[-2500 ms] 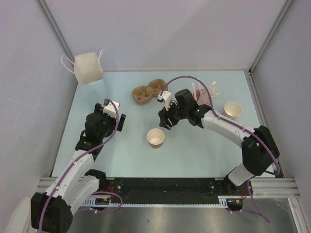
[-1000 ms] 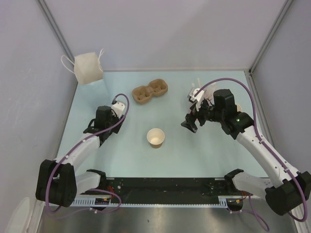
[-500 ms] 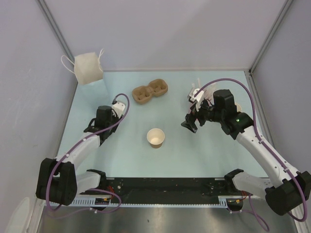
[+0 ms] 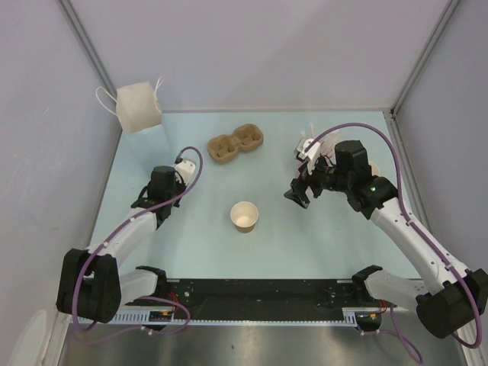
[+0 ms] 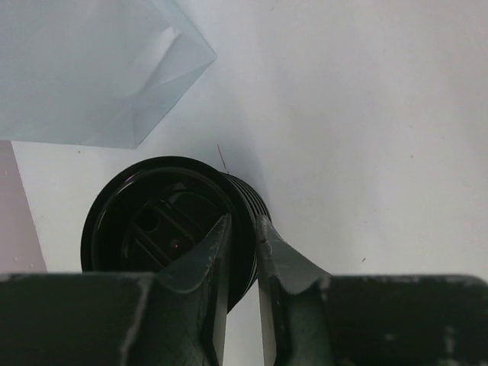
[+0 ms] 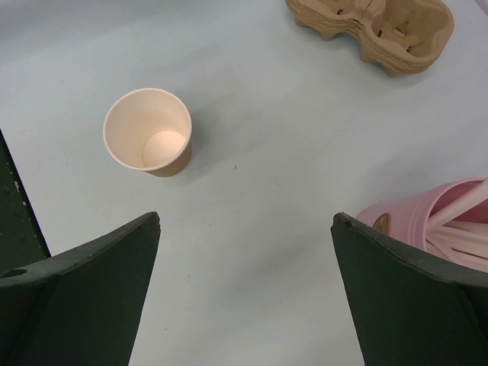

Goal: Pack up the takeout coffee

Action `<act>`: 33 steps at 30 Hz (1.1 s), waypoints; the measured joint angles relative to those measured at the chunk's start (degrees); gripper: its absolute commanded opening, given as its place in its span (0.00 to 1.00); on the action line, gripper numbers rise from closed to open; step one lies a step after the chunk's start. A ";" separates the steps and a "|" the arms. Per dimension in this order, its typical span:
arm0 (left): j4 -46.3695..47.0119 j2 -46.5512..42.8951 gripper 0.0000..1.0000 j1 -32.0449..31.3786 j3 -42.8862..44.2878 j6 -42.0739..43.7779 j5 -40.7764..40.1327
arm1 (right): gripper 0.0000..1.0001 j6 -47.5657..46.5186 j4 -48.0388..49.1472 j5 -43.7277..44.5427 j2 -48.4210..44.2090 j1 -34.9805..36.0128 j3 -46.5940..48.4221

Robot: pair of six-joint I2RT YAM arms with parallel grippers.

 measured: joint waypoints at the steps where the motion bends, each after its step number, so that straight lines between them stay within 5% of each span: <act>1: 0.00 -0.04 0.22 0.02 0.00 0.00 -0.04 | 1.00 0.00 0.02 0.00 0.00 0.02 0.00; 33: 0.44 -1.46 0.35 0.24 0.00 -0.02 -0.20 | 1.00 -0.02 0.42 0.17 0.09 0.17 -0.02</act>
